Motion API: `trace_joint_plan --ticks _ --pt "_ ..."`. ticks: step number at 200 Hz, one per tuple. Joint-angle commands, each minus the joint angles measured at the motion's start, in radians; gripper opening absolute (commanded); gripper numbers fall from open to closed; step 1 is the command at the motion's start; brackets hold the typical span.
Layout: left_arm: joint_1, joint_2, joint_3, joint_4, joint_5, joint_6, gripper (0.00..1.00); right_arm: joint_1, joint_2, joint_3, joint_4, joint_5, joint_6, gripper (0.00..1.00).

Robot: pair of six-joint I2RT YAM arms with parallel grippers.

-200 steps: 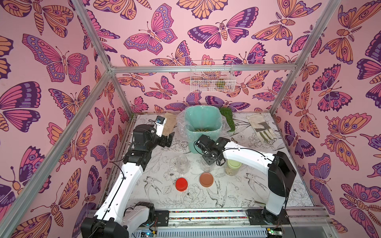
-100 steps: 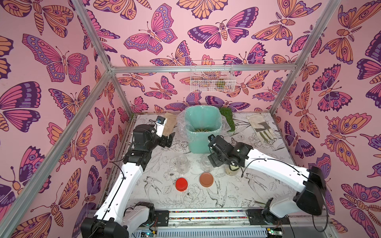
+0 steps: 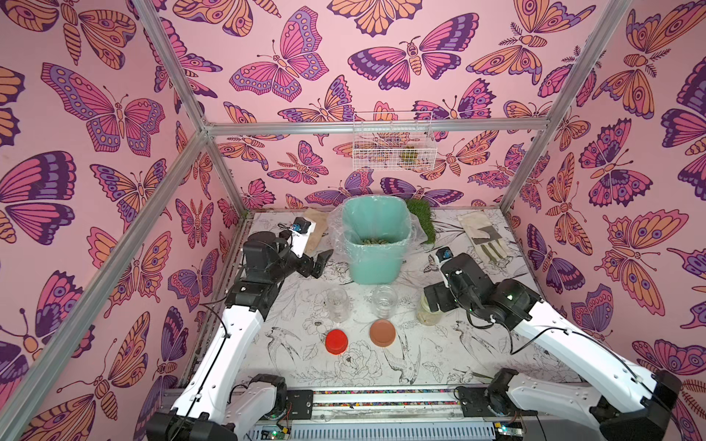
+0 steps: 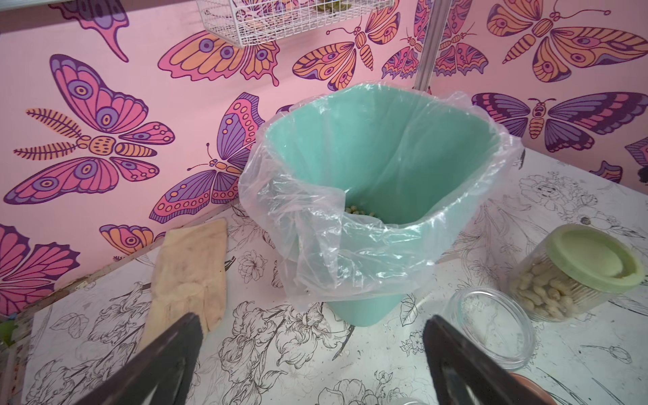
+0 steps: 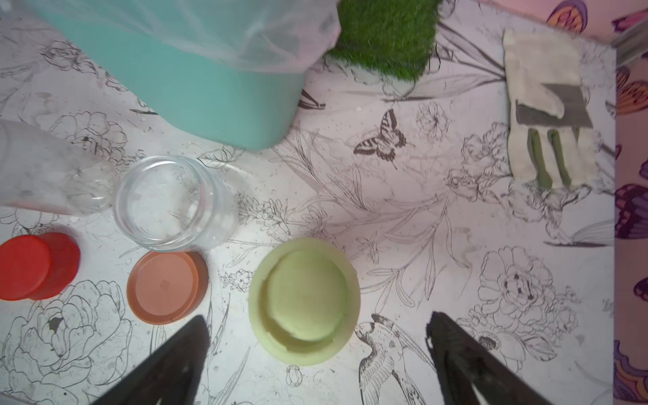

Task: Empty moldy peanuts from jars
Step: Pick up the jar from the center of the board.

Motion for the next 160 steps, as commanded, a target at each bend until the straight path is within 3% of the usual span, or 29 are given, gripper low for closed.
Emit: trace_joint_plan --ticks 1,34,62,111,160 --pt "-0.003 -0.007 -0.005 -0.007 0.063 -0.017 1.0 -0.084 -0.009 -0.02 -0.034 -0.197 -0.002 0.99" --pt "-0.009 -0.002 -0.011 -0.006 0.065 -0.017 1.0 -0.149 0.031 -0.007 -0.022 -0.353 -0.06 0.99" --pt "-0.011 0.001 -0.017 -0.002 0.064 -0.017 1.0 -0.152 0.109 0.03 -0.034 -0.384 -0.092 0.99" --pt "-0.012 0.003 -0.026 0.001 0.054 -0.012 1.0 -0.15 0.233 0.103 -0.087 -0.263 -0.092 0.99" --pt "-0.015 0.003 -0.034 0.001 0.051 -0.009 1.0 -0.142 0.28 0.107 -0.118 -0.226 -0.113 0.99"
